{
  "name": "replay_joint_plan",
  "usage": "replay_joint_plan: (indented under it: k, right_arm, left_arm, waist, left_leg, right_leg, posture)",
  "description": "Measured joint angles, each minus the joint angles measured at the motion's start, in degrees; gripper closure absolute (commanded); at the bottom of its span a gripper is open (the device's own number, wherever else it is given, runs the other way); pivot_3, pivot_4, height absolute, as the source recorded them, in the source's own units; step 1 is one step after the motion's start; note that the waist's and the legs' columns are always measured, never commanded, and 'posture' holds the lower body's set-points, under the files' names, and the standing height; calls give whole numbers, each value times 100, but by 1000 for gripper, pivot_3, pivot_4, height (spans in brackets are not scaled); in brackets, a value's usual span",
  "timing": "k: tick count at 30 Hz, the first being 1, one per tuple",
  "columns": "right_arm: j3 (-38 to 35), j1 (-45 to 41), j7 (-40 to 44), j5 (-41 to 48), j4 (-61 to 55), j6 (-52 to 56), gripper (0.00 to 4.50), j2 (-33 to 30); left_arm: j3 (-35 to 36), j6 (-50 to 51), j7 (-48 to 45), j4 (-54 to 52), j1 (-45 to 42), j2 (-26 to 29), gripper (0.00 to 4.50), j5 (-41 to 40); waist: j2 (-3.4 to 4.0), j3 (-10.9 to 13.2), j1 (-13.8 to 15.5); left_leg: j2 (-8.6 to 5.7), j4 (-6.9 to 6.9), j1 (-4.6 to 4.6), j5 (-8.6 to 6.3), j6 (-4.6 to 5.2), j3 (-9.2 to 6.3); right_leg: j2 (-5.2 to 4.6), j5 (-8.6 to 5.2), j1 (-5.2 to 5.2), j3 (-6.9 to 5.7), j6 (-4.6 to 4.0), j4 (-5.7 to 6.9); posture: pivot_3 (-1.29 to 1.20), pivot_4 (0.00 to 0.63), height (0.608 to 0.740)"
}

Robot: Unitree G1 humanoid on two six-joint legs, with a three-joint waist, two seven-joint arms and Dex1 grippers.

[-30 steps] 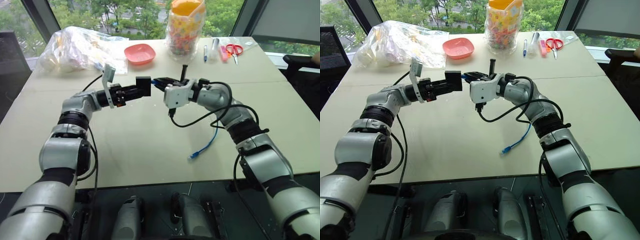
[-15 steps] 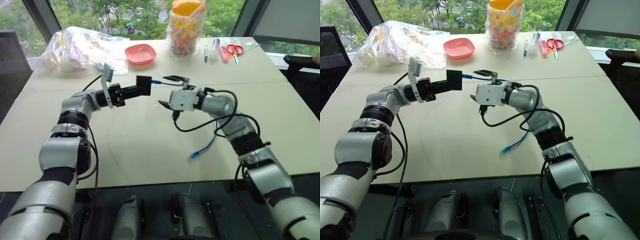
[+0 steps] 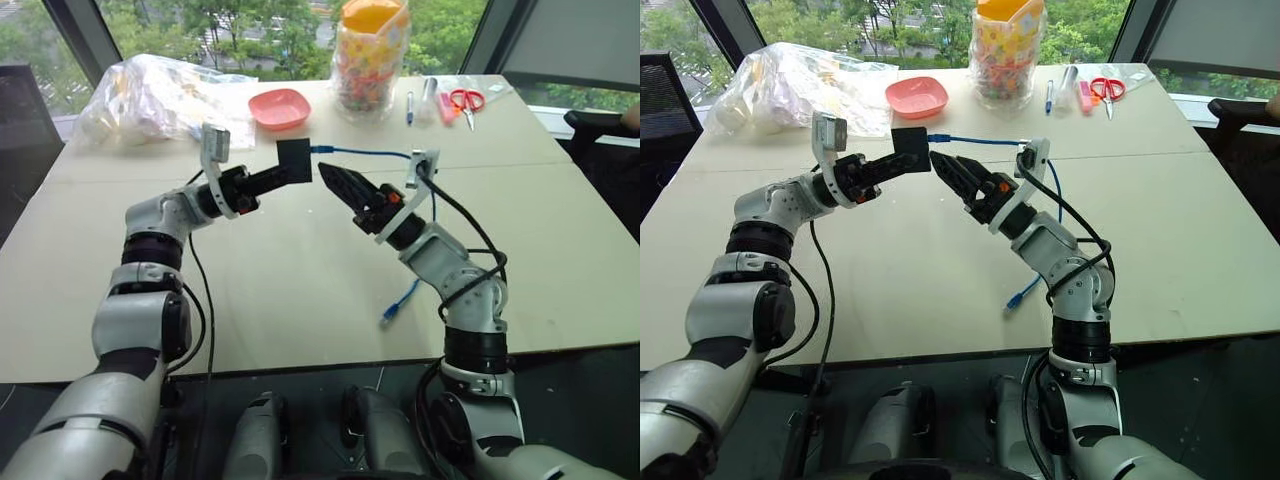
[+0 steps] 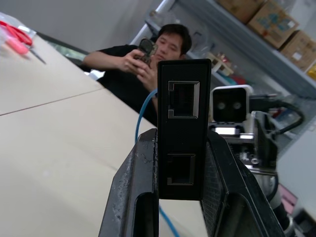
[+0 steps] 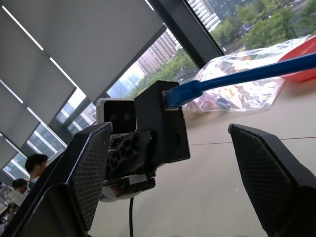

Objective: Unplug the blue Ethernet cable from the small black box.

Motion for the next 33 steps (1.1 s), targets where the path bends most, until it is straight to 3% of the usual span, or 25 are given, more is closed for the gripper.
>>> replay_joint_plan:
  k: [12,33]
  right_arm:
    - [-49,-125,-144,24,301,-319,573,43]
    - [373,85,244,55,218,-544,573,-8]
  left_arm:
    - [214,1302,727,-1995,904,-181,3991,-1053]
    - [235,1414,1214,-2140,1020,-154,3991,-1451]
  waist:
    - [0,0,-1]
    - [0,0,4]
  left_leg:
    - [-1,-2,2,-1,2,-1]
    - [-1,-2,1,-1,1,-2]
  right_leg:
    - [2,-1,2,1,5,0]
    - [3,-8,3,0,-7,-8]
  posture:
    - [0,150,740]
    - [0,150,740]
